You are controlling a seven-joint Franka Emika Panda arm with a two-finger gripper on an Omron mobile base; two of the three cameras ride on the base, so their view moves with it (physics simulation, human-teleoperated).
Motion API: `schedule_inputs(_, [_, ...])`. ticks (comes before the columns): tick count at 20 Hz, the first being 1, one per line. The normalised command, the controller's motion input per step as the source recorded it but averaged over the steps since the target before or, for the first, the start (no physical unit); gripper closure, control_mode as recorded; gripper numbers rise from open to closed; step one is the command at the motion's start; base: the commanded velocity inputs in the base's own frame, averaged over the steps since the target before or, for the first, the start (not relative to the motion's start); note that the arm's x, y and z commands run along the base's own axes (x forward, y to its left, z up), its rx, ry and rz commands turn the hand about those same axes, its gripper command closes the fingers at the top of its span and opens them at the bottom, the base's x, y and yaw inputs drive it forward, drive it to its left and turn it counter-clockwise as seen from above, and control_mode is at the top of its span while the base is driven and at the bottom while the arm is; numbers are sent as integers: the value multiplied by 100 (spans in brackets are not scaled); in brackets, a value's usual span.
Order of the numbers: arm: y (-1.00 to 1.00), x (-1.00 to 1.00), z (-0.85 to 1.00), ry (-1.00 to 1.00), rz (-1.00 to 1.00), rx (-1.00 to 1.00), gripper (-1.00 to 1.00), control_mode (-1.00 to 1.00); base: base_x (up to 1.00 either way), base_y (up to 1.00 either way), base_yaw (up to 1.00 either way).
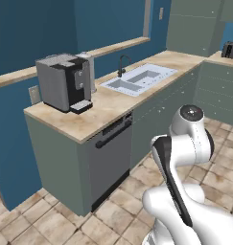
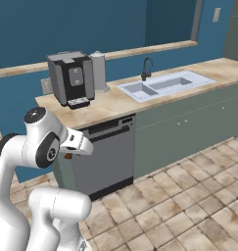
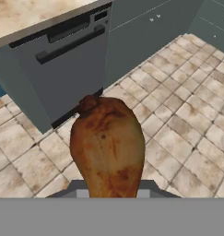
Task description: Take the chicken drumsticks from the pan and place one on each plate on the dining counter.
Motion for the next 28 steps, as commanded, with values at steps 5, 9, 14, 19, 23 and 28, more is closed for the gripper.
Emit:
schedule_inputs(5, [0, 0, 0, 0, 0, 0, 100, 100, 0, 100, -31])
schedule_inputs(9, [0, 0, 0, 0, 0, 0, 100, 100, 1, 100, -33])
schedule_inputs(14, [0, 0, 0, 0, 0, 0, 100, 100, 4, 100, -36])
schedule_inputs(19, [0, 0, 0, 0, 0, 0, 100, 100, 3, 100, -33])
schedule_inputs(23, [0, 0, 0, 0, 0, 0, 100, 100, -2, 100, -12])
schedule_inputs(28, [0, 0, 0, 0, 0, 0, 100, 100, -18, 100, -8])
